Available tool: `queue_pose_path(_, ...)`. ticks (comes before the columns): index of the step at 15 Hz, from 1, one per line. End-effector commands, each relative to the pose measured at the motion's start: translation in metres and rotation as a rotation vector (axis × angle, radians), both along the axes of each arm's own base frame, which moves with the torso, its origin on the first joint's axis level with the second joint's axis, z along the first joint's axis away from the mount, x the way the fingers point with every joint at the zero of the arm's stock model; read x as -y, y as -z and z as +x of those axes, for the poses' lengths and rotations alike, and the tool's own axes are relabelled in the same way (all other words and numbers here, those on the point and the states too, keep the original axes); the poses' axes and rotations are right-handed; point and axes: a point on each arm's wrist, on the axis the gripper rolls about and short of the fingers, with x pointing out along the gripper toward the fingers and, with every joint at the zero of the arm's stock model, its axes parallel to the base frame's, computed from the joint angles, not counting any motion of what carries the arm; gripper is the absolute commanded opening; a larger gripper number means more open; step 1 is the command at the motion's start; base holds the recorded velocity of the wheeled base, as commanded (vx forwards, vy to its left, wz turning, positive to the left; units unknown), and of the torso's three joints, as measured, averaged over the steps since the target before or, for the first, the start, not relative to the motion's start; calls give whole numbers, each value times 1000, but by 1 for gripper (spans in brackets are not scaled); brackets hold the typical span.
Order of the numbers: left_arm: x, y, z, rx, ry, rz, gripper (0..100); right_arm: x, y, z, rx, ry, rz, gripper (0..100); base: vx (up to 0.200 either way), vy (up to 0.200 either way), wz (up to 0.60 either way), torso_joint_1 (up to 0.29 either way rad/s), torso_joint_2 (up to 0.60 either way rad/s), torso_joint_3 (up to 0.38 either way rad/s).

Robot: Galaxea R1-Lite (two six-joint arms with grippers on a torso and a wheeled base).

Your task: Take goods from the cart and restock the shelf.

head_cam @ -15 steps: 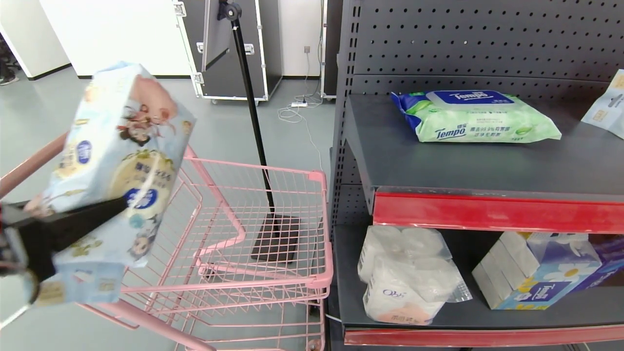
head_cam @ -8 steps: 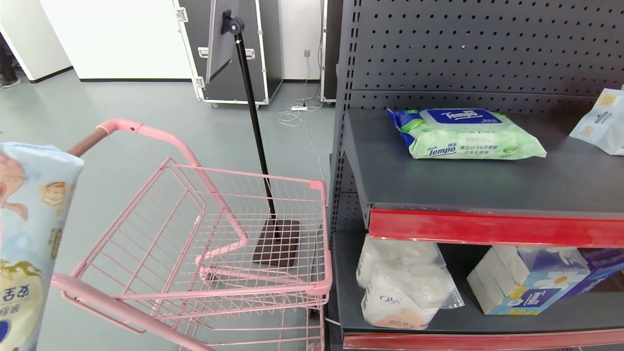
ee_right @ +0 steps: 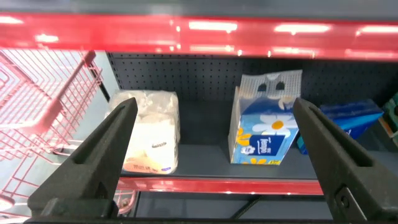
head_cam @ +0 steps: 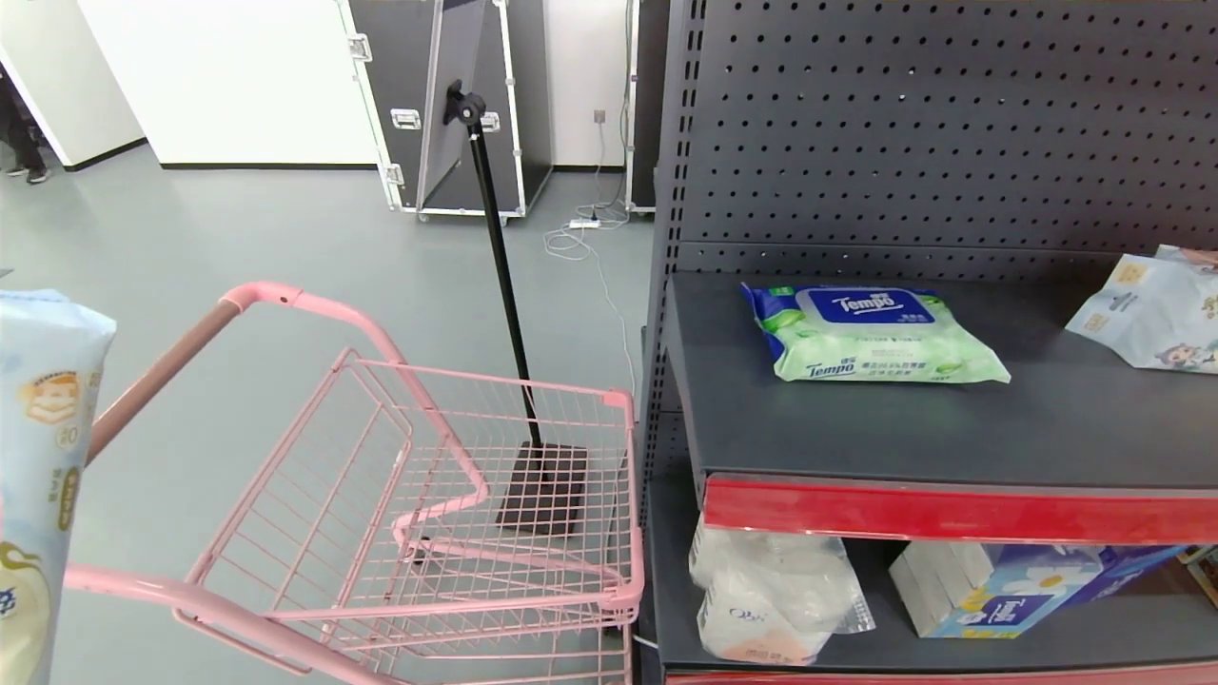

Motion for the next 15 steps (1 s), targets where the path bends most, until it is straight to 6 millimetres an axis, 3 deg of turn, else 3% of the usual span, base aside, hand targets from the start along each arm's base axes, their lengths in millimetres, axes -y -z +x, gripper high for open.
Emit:
queue_pose_path(1,0,-1,1,-3,1,0,0,0,0,0,0,-1,0,100,0,0,0,237,-608,-373)
queue_pose_path(15,2,-11,11,36,18,-7,0,0,0,0,0,-1,0,100,0,0,0,167,-400,-239)
